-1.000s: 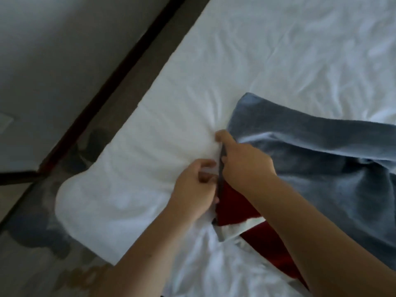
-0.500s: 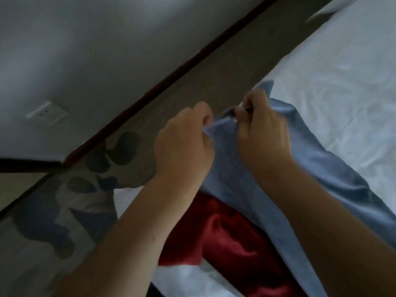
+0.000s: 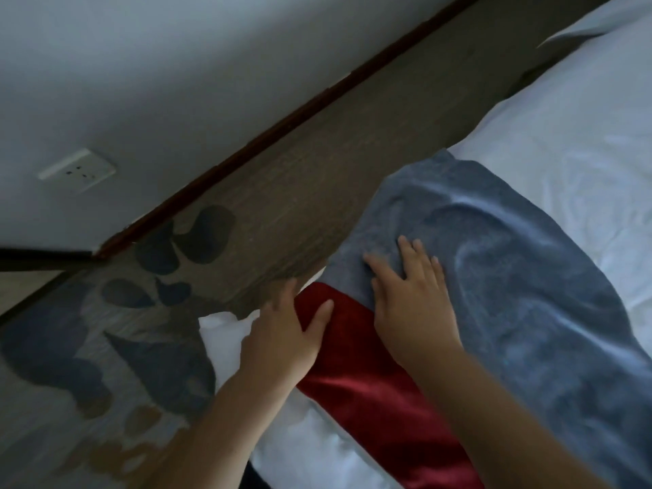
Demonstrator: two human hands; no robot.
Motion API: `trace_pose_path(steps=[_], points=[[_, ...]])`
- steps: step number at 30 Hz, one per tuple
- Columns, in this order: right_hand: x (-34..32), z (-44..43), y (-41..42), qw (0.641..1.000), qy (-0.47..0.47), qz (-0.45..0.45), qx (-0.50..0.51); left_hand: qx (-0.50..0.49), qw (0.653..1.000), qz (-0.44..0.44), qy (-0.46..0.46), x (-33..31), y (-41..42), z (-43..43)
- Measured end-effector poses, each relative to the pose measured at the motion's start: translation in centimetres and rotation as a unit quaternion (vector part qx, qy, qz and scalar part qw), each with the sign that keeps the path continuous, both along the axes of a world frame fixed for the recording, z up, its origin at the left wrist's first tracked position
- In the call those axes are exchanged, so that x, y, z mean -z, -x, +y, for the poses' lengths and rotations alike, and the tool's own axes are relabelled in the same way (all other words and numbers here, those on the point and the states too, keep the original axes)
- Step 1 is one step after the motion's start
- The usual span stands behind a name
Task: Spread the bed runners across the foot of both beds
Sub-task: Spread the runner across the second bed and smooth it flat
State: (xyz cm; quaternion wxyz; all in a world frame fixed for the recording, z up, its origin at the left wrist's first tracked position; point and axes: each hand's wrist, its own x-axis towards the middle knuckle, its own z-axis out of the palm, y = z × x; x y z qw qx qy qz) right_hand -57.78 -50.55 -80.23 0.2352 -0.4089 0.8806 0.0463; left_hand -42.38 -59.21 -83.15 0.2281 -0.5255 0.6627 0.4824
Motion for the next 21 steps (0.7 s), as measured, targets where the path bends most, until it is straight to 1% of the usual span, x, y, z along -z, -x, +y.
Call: trace_pose_path(steps=[1, 2, 4, 7, 10, 12, 14, 15, 16, 17, 19, 20, 21], points=[[0.2, -0.1, -0.1, 0.999, 0.026, 0.027, 0.006, -0.004, 1.000, 0.002, -0.022, 0.3, -0.3, -0.4], [0.4, -0.4, 0.0, 0.997, 0.061, 0.055, 0.015, 0.003, 1.000, 0.010, -0.025, 0.6, -0.4, -1.0], [1.0, -1.1, 0.7, 0.989, 0.112, 0.091, 0.038, 0.005, 0.999, 0.050, 0.010, 0.9, -0.4, -2.3], [1.1, -2.8, 2.1, 0.987, 0.119, 0.059, 0.093, 0.024, 0.988, 0.120, 0.096, 0.6, 0.6, -4.0], [0.5, -4.2, 3.8, 0.974, 0.159, 0.042, 0.153, -0.002, 0.961, 0.178, 0.210, -0.3, 2.3, -6.3], [-0.3, -5.5, 5.0, 0.961, 0.221, 0.057, 0.156, -0.043, 0.931, 0.215, 0.291, -1.0, 3.4, -8.6], [-0.6, -7.4, 5.9, 0.950, 0.271, 0.070, 0.140, -0.055, 0.904, 0.235, 0.353, -1.2, 4.2, -10.7], [-0.4, -8.3, 6.1, 0.948, 0.282, 0.075, 0.130, -0.046, 0.903, 0.227, 0.363, -0.9, 4.4, -11.6], [-0.1, -9.0, 6.0, 0.949, 0.281, 0.079, 0.117, -0.026, 0.912, 0.203, 0.357, -0.4, 4.5, -12.3], [0.4, -9.4, 5.6, 0.956, 0.263, 0.077, 0.102, 0.005, 0.927, 0.157, 0.342, 0.3, 4.5, -12.7], [2.0, -8.9, 4.4, 0.980, 0.181, 0.059, 0.062, 0.079, 0.950, 0.051, 0.298, 1.6, 4.2, -12.5], [2.8, -8.2, 3.6, 0.990, 0.122, 0.048, 0.044, 0.105, 0.956, 0.020, 0.273, 2.0, 4.0, -12.0], [3.4, -7.4, 2.8, 0.996, 0.073, 0.040, 0.034, 0.121, 0.961, 0.009, 0.249, 2.2, 3.7, -11.2]])
